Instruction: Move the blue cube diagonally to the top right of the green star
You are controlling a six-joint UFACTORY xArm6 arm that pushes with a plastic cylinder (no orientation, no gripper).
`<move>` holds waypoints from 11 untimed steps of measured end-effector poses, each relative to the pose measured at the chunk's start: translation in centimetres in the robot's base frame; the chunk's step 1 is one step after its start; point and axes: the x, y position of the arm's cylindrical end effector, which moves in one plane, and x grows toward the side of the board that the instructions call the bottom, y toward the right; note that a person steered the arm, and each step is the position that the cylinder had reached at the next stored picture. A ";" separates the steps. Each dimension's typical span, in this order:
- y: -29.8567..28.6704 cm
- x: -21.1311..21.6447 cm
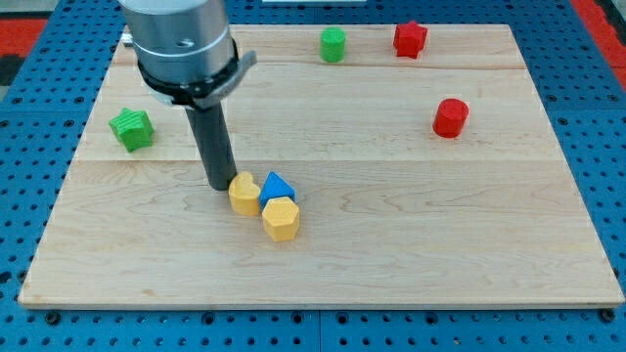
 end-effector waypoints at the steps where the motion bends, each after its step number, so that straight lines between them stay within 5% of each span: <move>1: 0.2 -1.0; 3: 3.2 -14.7; 5: -2.8 -28.2; 6: -4.9 -29.4; 8: -18.3 -29.0; 9: -15.3 -24.5; 11: -7.9 -23.3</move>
